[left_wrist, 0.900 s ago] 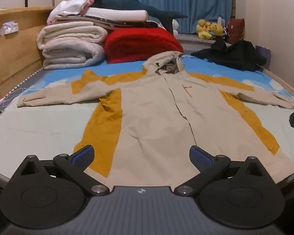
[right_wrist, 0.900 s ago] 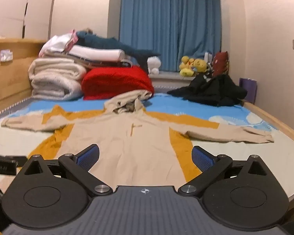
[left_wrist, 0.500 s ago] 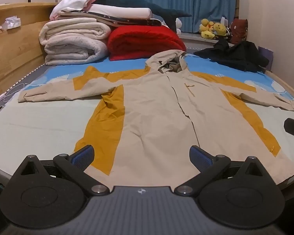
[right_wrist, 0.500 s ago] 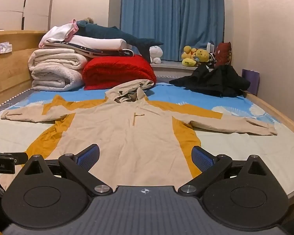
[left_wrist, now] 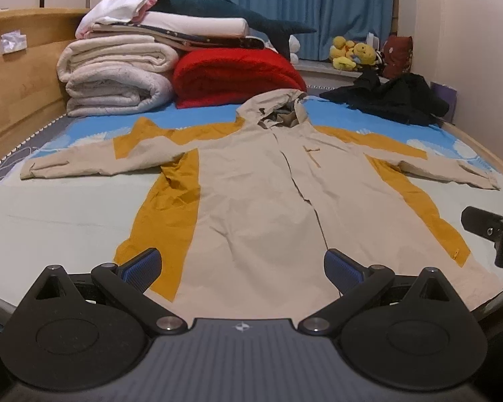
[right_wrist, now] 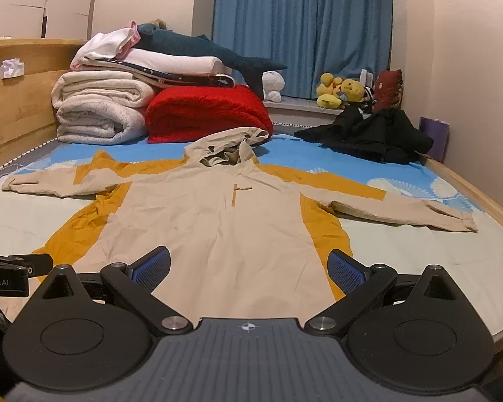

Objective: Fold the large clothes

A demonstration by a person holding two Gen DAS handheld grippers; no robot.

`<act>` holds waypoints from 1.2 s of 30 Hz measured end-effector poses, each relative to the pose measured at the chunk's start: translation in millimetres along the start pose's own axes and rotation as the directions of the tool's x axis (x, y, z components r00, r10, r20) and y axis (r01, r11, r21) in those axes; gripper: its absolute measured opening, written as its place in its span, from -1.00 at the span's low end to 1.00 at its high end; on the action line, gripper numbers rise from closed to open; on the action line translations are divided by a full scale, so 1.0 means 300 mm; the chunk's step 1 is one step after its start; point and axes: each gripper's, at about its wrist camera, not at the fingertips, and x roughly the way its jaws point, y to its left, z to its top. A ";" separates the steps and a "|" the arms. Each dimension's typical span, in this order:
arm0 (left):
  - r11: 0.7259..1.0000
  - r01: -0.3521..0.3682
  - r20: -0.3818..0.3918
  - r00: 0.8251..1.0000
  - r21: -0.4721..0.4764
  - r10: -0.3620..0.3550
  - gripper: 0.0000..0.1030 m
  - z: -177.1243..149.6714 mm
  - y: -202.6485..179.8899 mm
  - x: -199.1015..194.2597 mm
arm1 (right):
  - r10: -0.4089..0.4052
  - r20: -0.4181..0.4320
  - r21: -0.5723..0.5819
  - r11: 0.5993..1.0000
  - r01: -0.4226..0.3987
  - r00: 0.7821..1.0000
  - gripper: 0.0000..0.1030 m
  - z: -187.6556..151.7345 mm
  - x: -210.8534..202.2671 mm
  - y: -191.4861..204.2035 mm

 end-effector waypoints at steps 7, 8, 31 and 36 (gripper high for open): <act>1.000 0.020 -0.014 1.000 0.017 -0.020 1.00 0.003 -0.003 0.005 | -0.002 -0.007 0.010 1.000 0.002 1.000 0.93 -0.004 0.005 -0.006; 1.000 0.023 -0.018 1.000 0.019 -0.023 1.00 0.003 -0.004 0.007 | -0.001 -0.009 0.010 1.000 0.001 1.000 0.93 0.001 0.007 -0.008; 0.997 0.069 -0.005 0.998 0.029 -0.069 1.00 0.013 -0.013 0.005 | -0.001 -0.011 0.011 1.000 0.001 1.000 0.93 -0.006 0.010 -0.008; 0.997 0.071 -0.004 0.997 0.029 -0.071 1.00 0.015 -0.013 0.005 | 0.001 -0.011 0.005 1.000 -0.001 1.000 0.93 -0.010 0.013 -0.007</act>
